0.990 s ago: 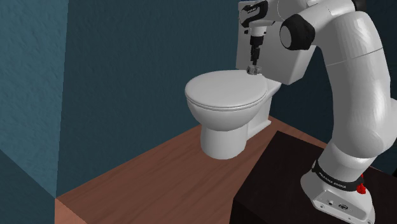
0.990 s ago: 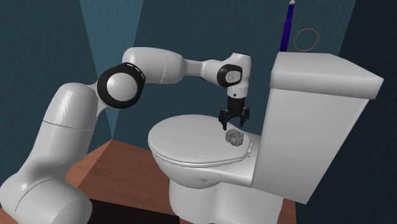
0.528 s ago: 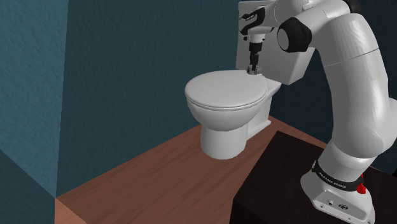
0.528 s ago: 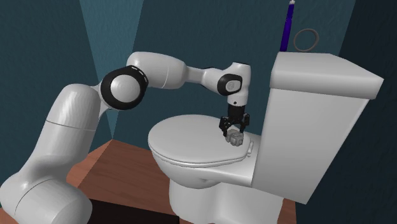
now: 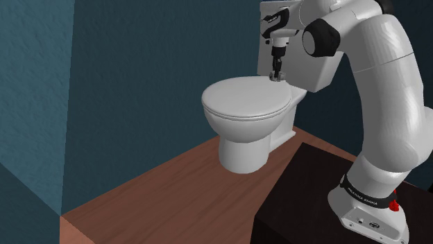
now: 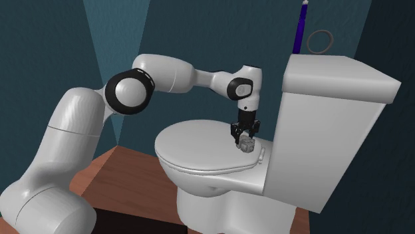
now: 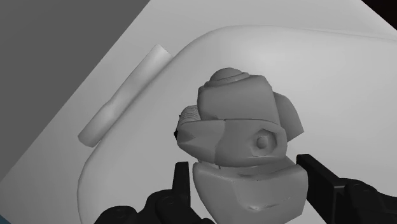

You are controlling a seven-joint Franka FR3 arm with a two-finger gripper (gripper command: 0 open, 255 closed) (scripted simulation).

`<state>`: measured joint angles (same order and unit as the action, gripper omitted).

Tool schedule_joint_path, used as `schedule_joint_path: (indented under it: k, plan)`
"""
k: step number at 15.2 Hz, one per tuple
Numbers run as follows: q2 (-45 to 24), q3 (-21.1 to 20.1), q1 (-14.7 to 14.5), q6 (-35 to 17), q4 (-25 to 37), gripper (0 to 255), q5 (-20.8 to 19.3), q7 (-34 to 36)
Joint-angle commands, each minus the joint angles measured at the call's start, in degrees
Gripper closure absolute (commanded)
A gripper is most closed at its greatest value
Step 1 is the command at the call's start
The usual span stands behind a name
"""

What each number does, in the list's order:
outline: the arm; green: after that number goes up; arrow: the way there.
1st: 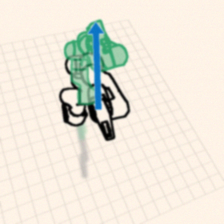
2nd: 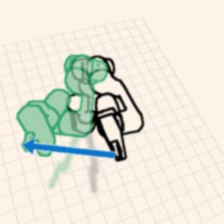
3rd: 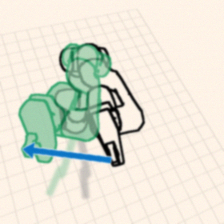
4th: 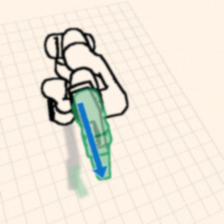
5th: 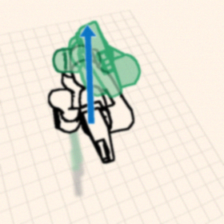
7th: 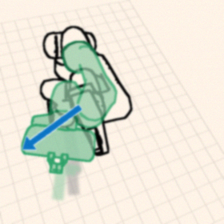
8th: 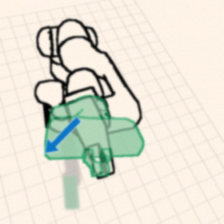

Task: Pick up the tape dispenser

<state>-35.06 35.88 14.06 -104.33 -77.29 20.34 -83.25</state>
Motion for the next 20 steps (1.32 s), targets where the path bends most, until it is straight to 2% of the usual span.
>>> schedule_joint_path:
  k: [1,3,18,20]
  plan:
    - [-0.04,-0.01,0.01,0.02,-0.03,255,0.00,0.00]
    - [-0.14,-0.03,0.05,0.04,0.10,255,0.04,0.02]
    - [0.37,0.44,2.27,11.25,11.42,255,-0.70,1.35]
    - [0.36,0.44,2.30,11.38,11.56,255,-0.70,1.36]
